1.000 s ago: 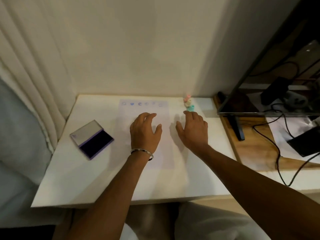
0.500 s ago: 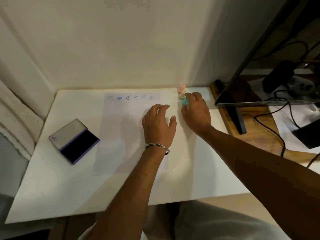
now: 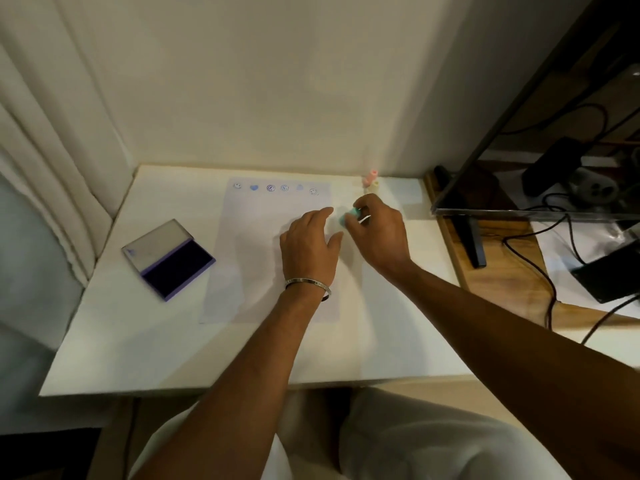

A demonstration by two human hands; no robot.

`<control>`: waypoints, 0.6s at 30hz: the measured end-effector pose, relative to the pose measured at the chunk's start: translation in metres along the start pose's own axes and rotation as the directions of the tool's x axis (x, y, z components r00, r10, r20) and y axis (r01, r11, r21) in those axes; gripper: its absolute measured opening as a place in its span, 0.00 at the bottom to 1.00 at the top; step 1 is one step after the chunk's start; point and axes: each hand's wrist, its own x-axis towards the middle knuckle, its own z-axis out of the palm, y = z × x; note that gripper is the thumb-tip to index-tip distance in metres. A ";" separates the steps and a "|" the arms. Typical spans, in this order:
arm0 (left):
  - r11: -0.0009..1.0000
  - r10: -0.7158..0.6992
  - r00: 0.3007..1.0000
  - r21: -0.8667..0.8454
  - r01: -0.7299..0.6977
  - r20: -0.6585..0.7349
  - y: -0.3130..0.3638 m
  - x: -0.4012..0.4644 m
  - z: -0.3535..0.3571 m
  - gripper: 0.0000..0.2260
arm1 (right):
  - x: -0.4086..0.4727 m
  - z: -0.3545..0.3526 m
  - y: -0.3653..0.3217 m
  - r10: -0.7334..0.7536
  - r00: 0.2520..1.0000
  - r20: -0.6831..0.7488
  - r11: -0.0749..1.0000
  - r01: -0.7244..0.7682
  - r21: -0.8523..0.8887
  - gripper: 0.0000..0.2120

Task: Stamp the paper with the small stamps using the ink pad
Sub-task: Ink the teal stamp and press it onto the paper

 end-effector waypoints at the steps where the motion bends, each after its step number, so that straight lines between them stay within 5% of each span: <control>1: 1.000 -0.006 1.000 0.002 0.006 0.007 -0.001 -0.002 -0.003 0.20 | -0.006 0.000 -0.007 -0.012 1.000 0.021 1.000 0.011 0.019 0.11; 18: 0.984 -0.172 0.983 -0.041 0.175 0.068 -0.073 -0.045 -0.121 0.15 | -0.076 0.043 -0.118 -0.233 0.941 0.246 0.958 0.178 0.226 0.05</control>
